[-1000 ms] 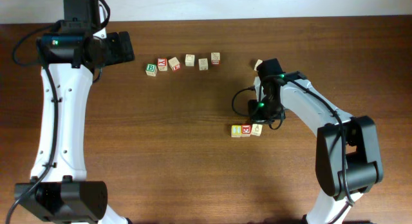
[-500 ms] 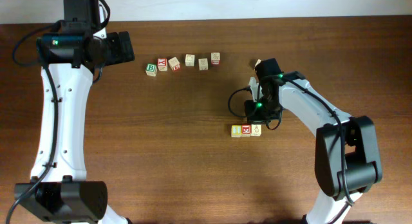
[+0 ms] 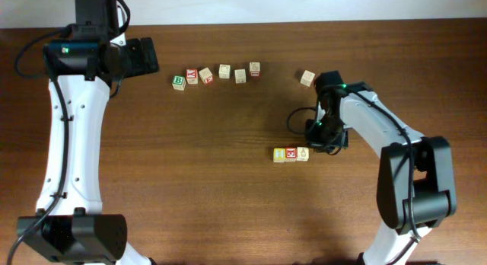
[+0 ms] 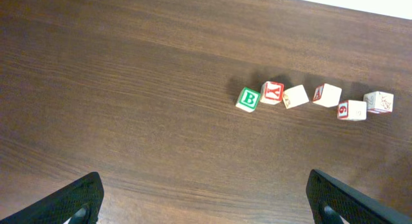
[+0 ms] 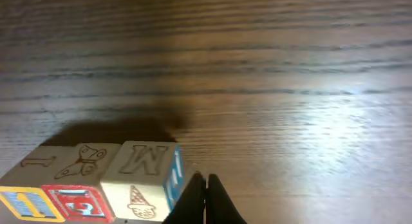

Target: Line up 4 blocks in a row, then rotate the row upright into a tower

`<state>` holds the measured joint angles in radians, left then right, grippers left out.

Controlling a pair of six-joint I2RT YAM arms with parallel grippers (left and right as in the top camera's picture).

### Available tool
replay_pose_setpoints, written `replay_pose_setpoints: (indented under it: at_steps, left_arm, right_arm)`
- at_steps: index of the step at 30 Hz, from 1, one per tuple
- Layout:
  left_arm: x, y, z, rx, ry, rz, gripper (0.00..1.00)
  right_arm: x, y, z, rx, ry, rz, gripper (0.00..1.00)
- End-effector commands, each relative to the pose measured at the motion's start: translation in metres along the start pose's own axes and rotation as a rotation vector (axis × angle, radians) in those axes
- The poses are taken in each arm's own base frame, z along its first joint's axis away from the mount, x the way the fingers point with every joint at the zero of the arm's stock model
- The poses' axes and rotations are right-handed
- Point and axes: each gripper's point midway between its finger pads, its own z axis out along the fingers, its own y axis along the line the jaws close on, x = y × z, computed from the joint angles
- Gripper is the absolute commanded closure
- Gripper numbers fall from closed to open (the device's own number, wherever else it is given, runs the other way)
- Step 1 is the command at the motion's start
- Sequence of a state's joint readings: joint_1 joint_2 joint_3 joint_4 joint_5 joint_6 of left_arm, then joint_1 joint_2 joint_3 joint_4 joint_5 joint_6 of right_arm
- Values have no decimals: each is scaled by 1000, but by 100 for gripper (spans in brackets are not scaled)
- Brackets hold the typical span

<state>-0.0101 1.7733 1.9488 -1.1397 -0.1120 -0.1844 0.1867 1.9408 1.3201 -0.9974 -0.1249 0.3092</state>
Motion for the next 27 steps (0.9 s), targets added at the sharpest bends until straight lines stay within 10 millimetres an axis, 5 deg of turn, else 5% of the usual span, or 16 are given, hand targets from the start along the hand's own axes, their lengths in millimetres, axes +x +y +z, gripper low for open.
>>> replay_pose_setpoints:
  at_steps: [1, 8, 9, 14, 22, 25, 27]
  left_arm:
    - [-4, -1, -5, 7, -15, -14, 1]
    - [-4, -1, -5, 7, -15, -14, 1]
    - [-4, -1, -5, 7, -15, -14, 1]
    - [-4, -1, -5, 7, -15, -14, 1]
    - [-4, -1, -5, 7, -15, -14, 1]
    - [-4, -1, -5, 7, -15, -14, 1]
    - [-4, -1, -5, 7, -15, -14, 1]
  right_arm:
    - [6, 15, 5, -13, -2, -80, 96]
    - [1, 19, -2, -16, -16, -120, 95]
    - [-9, 22, -21, -21, -37, -143, 95]
    - [-85, 62, -138, -96, -364, -204, 62]
    - [-145, 92, -243, -173, -753, -232, 47]
    - [-163, 95, -239, -177, -793, -202, 47]
    - [-176, 95, -203, -163, -728, -190, 47]
